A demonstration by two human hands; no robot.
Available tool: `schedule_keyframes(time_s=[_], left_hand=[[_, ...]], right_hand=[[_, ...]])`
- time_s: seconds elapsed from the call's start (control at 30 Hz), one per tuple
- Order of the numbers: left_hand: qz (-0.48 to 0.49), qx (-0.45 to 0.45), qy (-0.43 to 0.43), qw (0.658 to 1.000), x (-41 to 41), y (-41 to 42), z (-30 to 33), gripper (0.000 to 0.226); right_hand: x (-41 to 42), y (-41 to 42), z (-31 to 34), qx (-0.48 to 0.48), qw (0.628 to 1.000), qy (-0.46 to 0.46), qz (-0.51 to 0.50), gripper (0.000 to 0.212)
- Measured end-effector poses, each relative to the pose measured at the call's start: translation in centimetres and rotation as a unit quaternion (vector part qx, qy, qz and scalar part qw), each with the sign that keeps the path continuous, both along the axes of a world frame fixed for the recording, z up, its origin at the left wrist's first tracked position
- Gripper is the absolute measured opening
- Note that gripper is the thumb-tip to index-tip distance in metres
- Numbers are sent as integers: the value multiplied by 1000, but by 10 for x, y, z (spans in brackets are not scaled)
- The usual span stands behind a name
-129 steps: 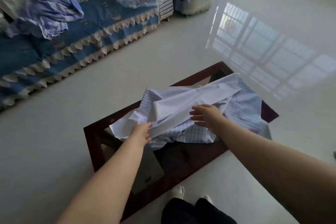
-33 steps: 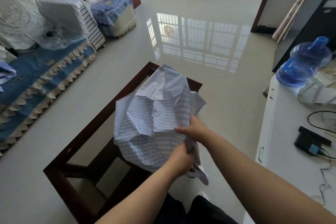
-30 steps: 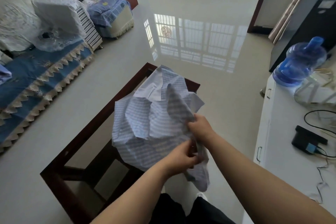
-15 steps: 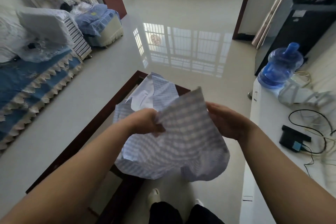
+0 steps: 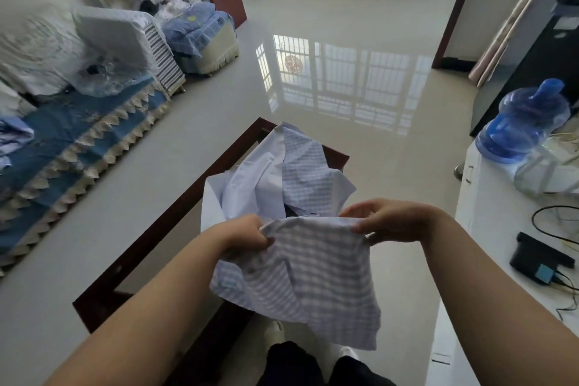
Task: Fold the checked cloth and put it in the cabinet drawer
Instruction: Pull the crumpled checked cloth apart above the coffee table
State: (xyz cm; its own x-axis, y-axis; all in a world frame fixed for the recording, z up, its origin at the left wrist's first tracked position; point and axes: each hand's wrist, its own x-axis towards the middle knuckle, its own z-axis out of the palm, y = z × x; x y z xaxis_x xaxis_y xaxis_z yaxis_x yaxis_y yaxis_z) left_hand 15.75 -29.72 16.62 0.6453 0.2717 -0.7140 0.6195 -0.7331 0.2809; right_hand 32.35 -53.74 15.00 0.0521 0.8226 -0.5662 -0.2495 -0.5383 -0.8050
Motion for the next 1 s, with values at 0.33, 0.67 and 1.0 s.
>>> schedule_keyframes(time_s=[0.33, 0.67, 1.0], left_hand=[[24, 54, 102, 993, -8, 86, -33, 47], [71, 127, 235, 961, 18, 261, -95, 129], [149, 179, 17, 972, 151, 394, -189, 50]], right_hand=[[23, 72, -7, -44, 859, -446, -248, 25], [66, 211, -36, 0, 854, -397, -335, 15], [117, 394, -121, -87, 867, -375, -316, 21]])
